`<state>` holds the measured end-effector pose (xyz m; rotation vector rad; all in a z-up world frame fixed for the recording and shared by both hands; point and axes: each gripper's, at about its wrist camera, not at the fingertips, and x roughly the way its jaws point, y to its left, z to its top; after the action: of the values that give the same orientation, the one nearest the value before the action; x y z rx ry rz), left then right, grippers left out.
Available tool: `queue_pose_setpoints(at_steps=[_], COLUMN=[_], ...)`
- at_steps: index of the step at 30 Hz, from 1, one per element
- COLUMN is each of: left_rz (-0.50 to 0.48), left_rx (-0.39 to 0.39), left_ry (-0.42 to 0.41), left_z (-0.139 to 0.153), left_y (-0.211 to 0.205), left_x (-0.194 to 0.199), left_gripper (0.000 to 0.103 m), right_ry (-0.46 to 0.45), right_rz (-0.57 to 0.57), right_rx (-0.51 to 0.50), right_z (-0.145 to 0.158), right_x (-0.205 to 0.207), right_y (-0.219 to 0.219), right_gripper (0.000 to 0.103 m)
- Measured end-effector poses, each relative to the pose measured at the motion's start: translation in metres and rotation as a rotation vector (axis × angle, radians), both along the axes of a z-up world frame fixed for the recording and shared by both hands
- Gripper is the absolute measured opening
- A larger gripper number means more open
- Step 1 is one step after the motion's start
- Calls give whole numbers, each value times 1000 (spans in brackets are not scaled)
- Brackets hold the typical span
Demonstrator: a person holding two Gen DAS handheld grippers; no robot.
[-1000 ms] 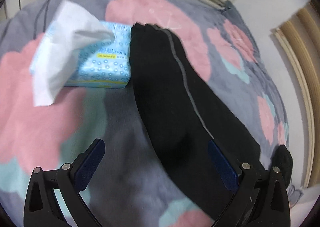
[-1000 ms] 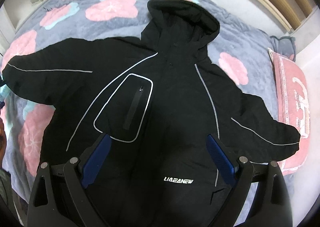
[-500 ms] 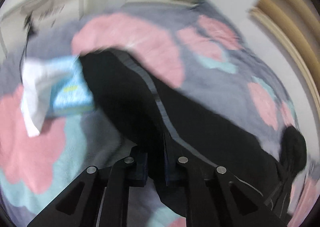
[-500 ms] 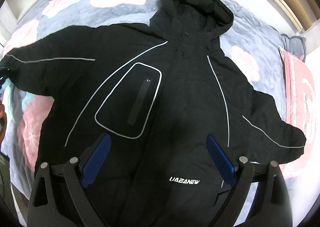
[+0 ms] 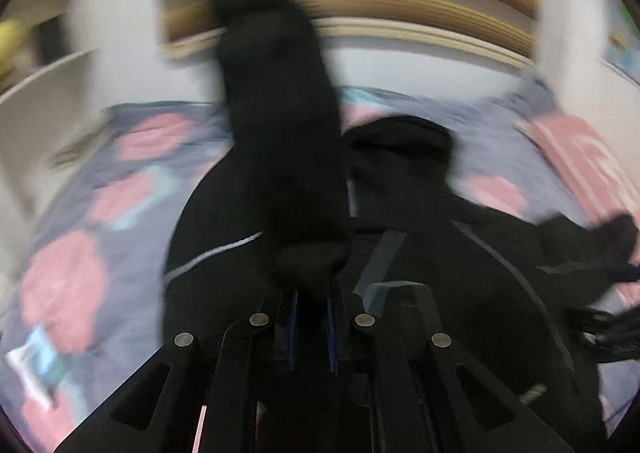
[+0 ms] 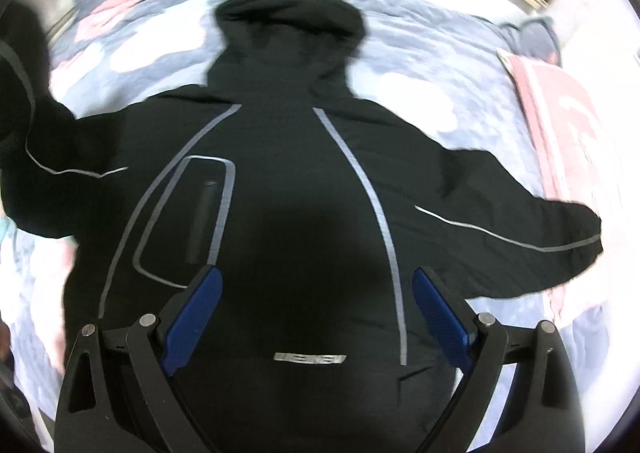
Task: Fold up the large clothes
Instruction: 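Grasp the jacket hem with both grippers and lift it up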
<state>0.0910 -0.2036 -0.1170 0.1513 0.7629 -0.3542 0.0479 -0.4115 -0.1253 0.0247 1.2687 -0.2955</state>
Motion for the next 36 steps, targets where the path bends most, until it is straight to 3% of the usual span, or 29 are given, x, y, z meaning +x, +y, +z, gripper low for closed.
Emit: queue_pose_setpoints(at_steps=[2,5,7,9,10,13,17,23,28,31,35,36], left_rz=[-109,-235,-276,-280,-283,-291,-287,-324,-423,-441,-388,-379], left_rx=[-15,37,66,103,102,-4,-99,-32,39,62,-24,-51], left_ry=[60,221,345,377,377,425,470,523,603,593,632,642], left_z=[-20,-82,-122,-139,-140,-121,-93,-106,-137,-139,-139,-139], left_y=[-38,-89,-103,-106,-102,-89,-65,-65,-92,-94,-84,-82], left_x=[-6,-9,-10,-15,-16,-18,-9,-2,-10,-22,-18,-18], left_gripper=[11,14,14,14,14,15,17,18,23,28,37,37], right_ry=[8,36,49,50,46,24,37,70,73,99,128,132], right_rz=[-30,-66,-61,-40,-27,24,7,-106,-135,-120,-111,-112], right_rx=[-4,-7,19,55,77,194,365,491,480,497,563,598], right_z=[-5,-23,-35,-44,-47,-59,-83,-107,-106,-110,-125,-131], right_x=[-4,-7,-7,-5,-3,9,30,32,15,9,10,13], right_y=[-14,-34,-41,-45,-46,-45,-51,-71,-90,-92,-86,-82], right_gripper=[97,97,97,97,97,97,97,96,96,96,95,89])
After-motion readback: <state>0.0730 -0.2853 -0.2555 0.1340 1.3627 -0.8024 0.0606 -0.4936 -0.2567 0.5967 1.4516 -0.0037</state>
